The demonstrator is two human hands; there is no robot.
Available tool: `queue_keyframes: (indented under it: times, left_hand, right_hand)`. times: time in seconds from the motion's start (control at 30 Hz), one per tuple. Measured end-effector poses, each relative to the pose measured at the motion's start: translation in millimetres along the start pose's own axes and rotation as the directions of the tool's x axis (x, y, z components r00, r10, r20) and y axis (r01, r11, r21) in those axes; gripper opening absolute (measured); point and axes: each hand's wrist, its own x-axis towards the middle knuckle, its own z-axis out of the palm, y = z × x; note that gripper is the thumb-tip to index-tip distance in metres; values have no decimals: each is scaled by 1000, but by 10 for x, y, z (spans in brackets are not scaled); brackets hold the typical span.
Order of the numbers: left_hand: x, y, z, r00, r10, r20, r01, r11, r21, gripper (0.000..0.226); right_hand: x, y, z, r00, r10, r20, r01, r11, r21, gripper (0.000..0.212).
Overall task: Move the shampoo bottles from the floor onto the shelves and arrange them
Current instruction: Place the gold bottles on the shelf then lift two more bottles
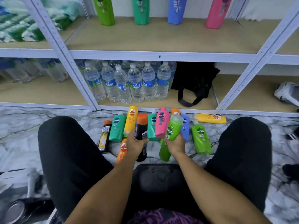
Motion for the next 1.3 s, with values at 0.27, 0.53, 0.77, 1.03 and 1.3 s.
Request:
queue_keyframes:
  times: [0.27, 0.53, 0.77, 1.03, 1.3]
  left_hand:
    - [85, 53, 40, 995, 2, -101, 6, 997, 75, 58]
    - [582, 207, 299, 986, -99, -131, 115, 986, 120, 62]
    - [773, 855, 186, 992, -120, -40, 126, 968, 217, 52]
    - [281, 2338, -405, 993, -103, -57, 111, 981, 161, 48]
    - [-400, 3999, -1171, 997, 24, -68, -18, 996, 85, 42]
  right_hand:
    - [92, -94, 14, 991, -65, 121, 72, 996, -49, 39]
    - [552, -253, 172, 998, 18, 67, -11, 995, -96, 43]
    - [687, -832, -14, 996, 23, 82, -12, 990, -141, 38]
    - [314, -2240, -709, 993, -34, 114, 51, 988, -144, 39]
    - [-392, -3904, -1460, 974, -204, 101, 209, 977, -46, 39]
